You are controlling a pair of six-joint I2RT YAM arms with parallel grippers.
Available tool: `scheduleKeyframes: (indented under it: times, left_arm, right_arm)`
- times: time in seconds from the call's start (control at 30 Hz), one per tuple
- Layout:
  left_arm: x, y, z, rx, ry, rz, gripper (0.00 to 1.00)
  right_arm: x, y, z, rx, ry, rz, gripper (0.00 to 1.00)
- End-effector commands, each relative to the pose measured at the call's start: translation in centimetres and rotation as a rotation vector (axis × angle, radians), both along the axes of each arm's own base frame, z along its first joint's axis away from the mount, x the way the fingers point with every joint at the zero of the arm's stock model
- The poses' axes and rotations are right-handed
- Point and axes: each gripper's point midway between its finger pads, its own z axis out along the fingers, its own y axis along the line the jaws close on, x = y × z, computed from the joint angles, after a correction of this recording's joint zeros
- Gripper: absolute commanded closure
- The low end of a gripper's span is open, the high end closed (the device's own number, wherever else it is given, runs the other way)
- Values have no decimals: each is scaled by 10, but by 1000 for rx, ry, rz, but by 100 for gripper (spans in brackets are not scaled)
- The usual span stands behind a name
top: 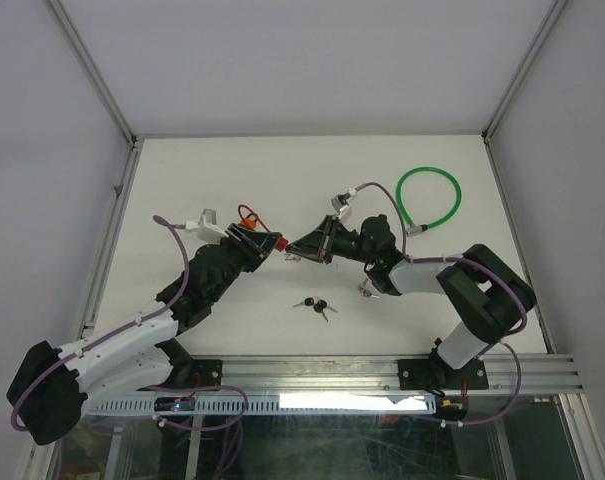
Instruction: Unlock with the key
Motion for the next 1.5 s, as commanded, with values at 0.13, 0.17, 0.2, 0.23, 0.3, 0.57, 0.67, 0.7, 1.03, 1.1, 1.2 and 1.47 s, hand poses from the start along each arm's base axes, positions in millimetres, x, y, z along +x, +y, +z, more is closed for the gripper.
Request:
scheduleKeyframes:
  times: [0.13,0.17,0.2,0.23,0.3,0.57,0.67,0.7,1.03,1.1,1.2,1.47]
  left_arm:
    - [-52,-31,72,-168,-277,-279,100]
    - [-52,-30,73,-168,-282,-275,100]
    - [-51,-29,73,-169,-285,-270,100]
    - [-51,-28,74,-170,-289,-265,100]
    - [-49,-26,74,-168,-286,-253,100]
    - [-41,-20,74,-162,-269,-210,100]
    - [-38,-16,74,-165,-255,-189,100]
    - [-36,-14,73,-166,-247,-180,100]
    - [-23,-7,56,-133,-116,-110,100]
    - [-21,-8,53,-120,-81,-108,100]
    - [-20,-11,51,-110,-47,-111,100]
    - [-20,-17,49,-114,-13,-132,100]
  right_arm:
    - [10,1,46,221,76,8,100]
    - [9,1,46,222,81,12,100]
    - [9,1,46,222,85,15,100]
    - [8,0,47,222,87,18,100]
    - [8,-2,49,225,80,21,97]
    - [13,-22,49,183,31,-17,70]
    - [11,-29,52,174,-13,-8,61]
    - [10,-30,53,165,-38,0,57]
    - [-4,-44,50,-70,-418,33,41]
    - [-17,-43,53,-83,-391,59,41]
    - [-2,-49,47,-253,-720,-33,34]
    - [-10,-30,53,-388,-996,-67,33]
